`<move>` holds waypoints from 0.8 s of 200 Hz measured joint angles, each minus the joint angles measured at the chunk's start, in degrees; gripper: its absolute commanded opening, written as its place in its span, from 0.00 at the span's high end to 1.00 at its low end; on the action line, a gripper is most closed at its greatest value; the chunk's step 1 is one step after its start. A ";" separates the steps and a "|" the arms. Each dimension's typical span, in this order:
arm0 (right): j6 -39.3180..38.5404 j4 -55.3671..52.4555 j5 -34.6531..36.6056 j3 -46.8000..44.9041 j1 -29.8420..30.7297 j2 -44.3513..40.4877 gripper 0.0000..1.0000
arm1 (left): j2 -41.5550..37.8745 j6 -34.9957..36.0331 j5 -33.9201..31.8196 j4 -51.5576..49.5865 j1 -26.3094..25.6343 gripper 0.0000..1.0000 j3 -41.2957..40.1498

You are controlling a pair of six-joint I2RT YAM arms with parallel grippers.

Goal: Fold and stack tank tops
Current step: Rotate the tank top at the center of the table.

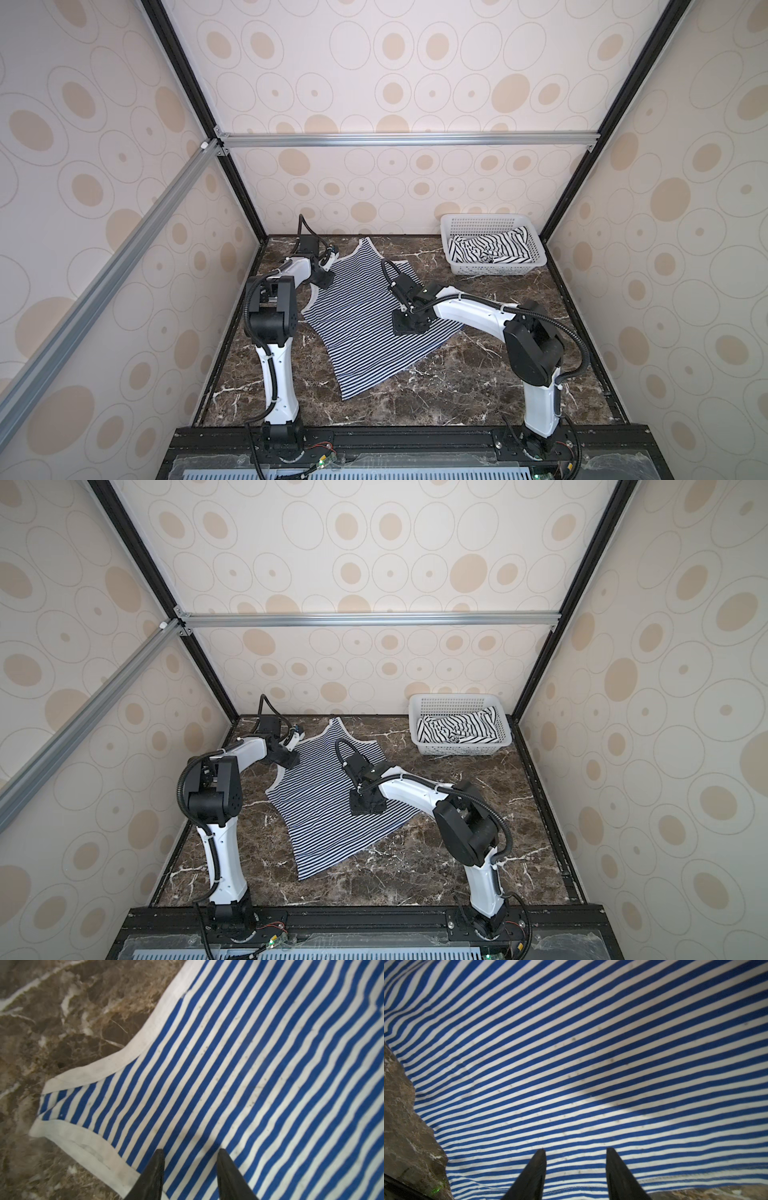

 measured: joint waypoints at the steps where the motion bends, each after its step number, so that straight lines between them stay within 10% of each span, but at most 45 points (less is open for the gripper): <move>1: 0.00 0.00 -0.02 -0.07 0.00 0.04 0.51 | -0.04 0.00 -0.07 0.07 0.00 0.59 -0.04; 160: -4.07 -3.91 -3.19 2.54 -13.35 6.56 0.51 | -19.39 3.78 -8.07 7.52 0.11 0.58 -27.85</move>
